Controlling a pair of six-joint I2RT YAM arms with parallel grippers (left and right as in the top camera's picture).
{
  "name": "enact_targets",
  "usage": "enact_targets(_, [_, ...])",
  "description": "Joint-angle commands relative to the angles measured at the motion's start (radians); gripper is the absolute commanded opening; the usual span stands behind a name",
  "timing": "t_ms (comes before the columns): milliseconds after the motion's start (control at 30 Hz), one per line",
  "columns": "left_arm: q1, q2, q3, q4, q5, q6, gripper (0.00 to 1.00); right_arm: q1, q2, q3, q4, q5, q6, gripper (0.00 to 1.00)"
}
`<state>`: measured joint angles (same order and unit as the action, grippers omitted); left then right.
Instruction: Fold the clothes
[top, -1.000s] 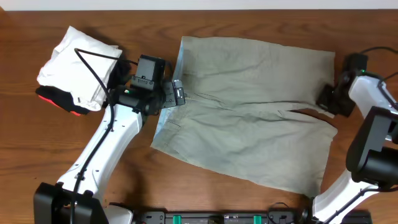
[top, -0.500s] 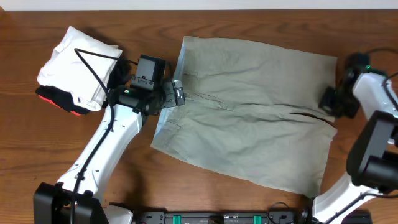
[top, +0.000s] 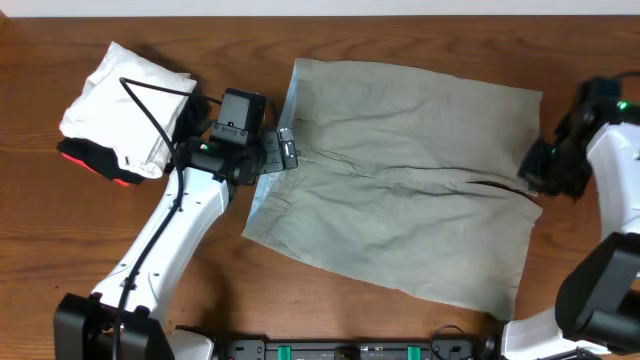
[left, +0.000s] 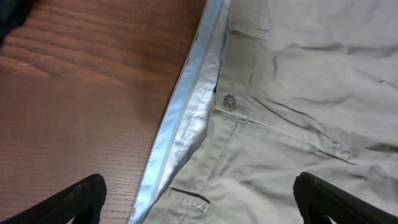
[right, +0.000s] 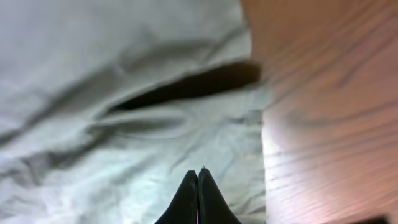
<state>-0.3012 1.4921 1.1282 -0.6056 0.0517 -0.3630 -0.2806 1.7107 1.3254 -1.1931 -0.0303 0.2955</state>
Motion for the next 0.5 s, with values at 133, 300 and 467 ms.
enact_targets(133, [0.005, 0.000, 0.015, -0.004, -0.012, 0.006, 0.98, 0.011, 0.010, -0.242, 0.218, -0.023, -0.004, 0.01])
enact_targets(300, [0.005, 0.000, 0.015, -0.004, -0.012, 0.006, 0.98, 0.011, 0.010, -0.328, 0.335, -0.019, -0.004, 0.01])
enact_targets(467, [0.005, 0.000, 0.015, -0.004, -0.012, 0.006, 0.98, 0.011, 0.010, -0.365, 0.409, 0.039, -0.003, 0.01])
